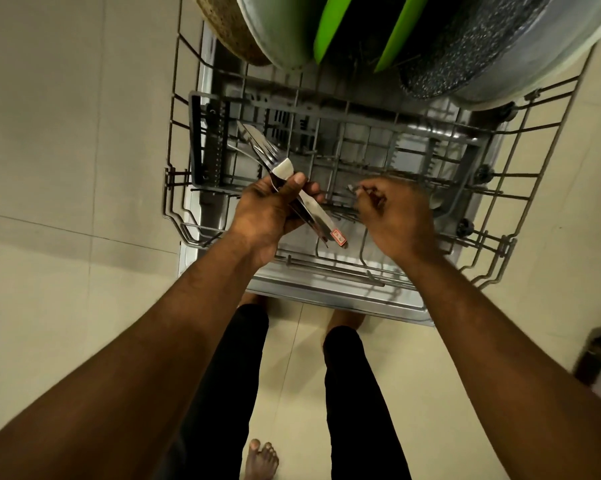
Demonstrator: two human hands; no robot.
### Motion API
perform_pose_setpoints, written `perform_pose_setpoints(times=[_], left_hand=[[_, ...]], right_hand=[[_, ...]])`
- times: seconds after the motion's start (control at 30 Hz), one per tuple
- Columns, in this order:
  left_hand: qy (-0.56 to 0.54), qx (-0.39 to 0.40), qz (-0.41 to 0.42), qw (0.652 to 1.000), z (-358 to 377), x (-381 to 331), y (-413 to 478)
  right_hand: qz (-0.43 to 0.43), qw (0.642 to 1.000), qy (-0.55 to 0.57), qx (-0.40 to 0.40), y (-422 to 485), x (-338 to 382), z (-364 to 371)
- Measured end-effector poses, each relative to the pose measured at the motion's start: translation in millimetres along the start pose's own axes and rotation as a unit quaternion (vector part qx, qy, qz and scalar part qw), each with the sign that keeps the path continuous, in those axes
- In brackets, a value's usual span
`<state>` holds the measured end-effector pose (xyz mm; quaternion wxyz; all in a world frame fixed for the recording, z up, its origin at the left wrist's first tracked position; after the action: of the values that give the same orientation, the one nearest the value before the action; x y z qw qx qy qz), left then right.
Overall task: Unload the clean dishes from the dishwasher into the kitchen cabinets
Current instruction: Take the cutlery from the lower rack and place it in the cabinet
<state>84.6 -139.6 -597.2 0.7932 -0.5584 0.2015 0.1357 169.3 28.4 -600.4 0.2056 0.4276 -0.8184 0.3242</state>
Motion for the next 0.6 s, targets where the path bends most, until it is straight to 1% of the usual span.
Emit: perform_pose_setpoints(times=[0.1, 0.2, 0.4, 0.47, 0.53, 0.6], left_hand=[[0.014, 0.009, 0.011, 1.0, 7, -13, -13], [0.044, 0.004, 0.019, 0.999, 16, -29, -30], [0.115, 0.009, 0.021, 0.993, 49, -79, -96], [0.139, 0.026, 0.025, 0.99, 60, -95, -121], [0.157, 0.045, 0.031, 0.986, 70, -113, -149], [0.18, 0.056, 0.04, 0.981, 79, -131, -176]], right_hand=[[0.048, 0.994, 0.097, -0.02, -14, 3, -14], [0.101, 0.977, 0.182, -0.036, -25, 17, -31], [0.197, 0.914, 0.35, -0.062, -48, 82, -91], [0.195, 0.898, 0.39, -0.058, -54, 106, -113], [0.175, 0.894, 0.41, -0.045, -61, 132, -138], [0.16, 0.881, 0.444, -0.033, -69, 159, -161]])
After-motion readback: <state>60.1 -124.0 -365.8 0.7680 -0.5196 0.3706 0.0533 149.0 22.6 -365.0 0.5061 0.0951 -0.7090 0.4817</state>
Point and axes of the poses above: each hand's wrist, its own y-axis towards the middle knuckle, its own z-axis out of the palm, x = y × z, the point moved 3 cm from there along y, towards the middle knuckle
